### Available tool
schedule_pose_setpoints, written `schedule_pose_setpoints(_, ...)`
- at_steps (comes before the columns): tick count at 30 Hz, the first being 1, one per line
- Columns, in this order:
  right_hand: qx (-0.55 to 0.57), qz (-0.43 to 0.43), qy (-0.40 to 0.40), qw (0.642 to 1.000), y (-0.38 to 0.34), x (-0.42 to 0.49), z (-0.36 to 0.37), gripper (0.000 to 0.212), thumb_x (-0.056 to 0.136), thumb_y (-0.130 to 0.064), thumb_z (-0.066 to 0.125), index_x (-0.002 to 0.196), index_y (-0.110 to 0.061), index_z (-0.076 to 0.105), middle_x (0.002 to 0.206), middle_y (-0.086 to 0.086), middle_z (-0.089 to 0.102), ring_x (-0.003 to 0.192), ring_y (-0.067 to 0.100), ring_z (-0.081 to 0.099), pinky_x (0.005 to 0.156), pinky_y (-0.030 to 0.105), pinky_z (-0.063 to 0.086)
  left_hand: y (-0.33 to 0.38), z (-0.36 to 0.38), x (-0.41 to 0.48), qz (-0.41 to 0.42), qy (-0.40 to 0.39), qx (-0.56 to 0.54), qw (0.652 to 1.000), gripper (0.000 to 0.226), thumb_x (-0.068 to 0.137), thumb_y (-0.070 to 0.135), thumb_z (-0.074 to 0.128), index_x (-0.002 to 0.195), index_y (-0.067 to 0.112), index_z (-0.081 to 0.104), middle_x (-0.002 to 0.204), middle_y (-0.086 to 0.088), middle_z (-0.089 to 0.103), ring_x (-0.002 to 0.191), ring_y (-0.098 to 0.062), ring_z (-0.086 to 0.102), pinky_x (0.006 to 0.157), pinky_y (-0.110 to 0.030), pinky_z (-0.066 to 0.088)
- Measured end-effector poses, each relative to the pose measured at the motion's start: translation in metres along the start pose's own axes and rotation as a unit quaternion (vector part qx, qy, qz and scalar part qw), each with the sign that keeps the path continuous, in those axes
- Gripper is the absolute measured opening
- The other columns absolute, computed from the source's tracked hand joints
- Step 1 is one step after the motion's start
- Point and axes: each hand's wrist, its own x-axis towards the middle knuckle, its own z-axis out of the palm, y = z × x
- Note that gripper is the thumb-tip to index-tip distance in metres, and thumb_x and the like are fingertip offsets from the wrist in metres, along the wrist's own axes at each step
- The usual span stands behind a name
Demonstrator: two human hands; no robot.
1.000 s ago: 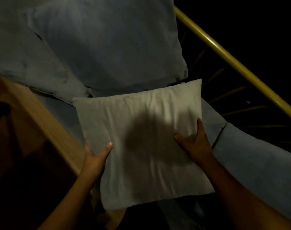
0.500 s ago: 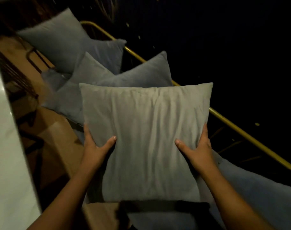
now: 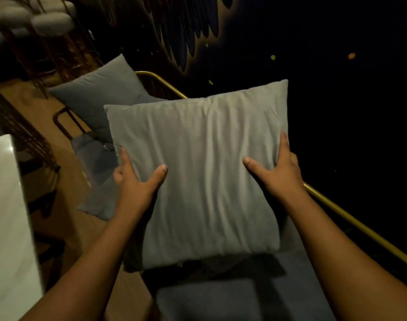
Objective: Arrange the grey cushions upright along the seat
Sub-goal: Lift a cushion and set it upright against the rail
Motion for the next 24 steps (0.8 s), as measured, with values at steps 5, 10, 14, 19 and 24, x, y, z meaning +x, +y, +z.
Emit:
schedule_pose_setpoints(5,-0.052,-0.002,0.042,0.998,-0.036,0.081,0.042,0.105,0.064,-0.082,0.051,0.147,-0.043,-0.001,0.157,0.009,0.010,0.138,0.037,0.028,0.111,0.052,0.030,-0.001,0.009,0.105,-0.006,-0.020,0.049,0.999,0.098,0.075,0.060,0.062,0.148,0.036,0.001,0.153,-0.015,0.015,0.138,-0.035,0.025,0.111,-0.043,0.024)
schedule_pose_setpoints(10,-0.243,-0.018,-0.039,0.969,-0.020,0.108,0.099,0.082,0.082,-0.072,0.041,0.149,-0.041,0.004,0.161,0.003,-0.002,0.145,0.039,0.007,0.117,0.050,0.013,-0.031,0.058,0.152,0.008,-0.118,0.224,0.967,0.076,0.082,0.068,0.041,0.146,0.042,0.009,0.157,-0.020,0.001,0.142,-0.043,0.007,0.115,-0.053,0.012)
schedule_pose_setpoints(14,-0.266,-0.033,-0.049,0.962,-0.011,0.109,0.119,0.078,0.083,-0.074,0.032,0.149,-0.042,0.006,0.162,0.000,0.001,0.146,0.037,0.004,0.117,0.049,0.008,-0.039,0.085,0.145,0.067,-0.158,0.315,0.933,0.062,0.089,0.062,0.028,0.145,0.043,0.009,0.160,-0.004,-0.006,0.143,-0.039,-0.011,0.112,-0.062,-0.004)
schedule_pose_setpoints(19,-0.228,-0.053,-0.045,0.971,-0.011,0.097,0.090,0.076,0.083,-0.066,0.045,0.147,-0.032,0.023,0.158,0.005,0.020,0.143,0.031,0.021,0.116,0.047,0.018,-0.017,0.089,0.129,0.132,-0.192,0.334,0.914,0.071,0.082,0.065,0.029,0.146,0.036,0.016,0.160,-0.007,0.005,0.144,-0.040,-0.002,0.114,-0.058,-0.001)
schedule_pose_setpoints(24,-0.165,-0.031,-0.019,0.986,0.020,0.027,0.039,0.063,0.083,-0.049,0.060,0.138,-0.022,0.044,0.144,0.007,0.044,0.133,0.027,0.040,0.110,0.045,0.033,0.020,0.103,0.065,0.321,-0.256,0.242,0.879,0.056,0.079,0.052,0.037,0.121,0.022,0.057,0.136,-0.010,0.050,0.133,-0.037,0.036,0.110,-0.058,0.018)
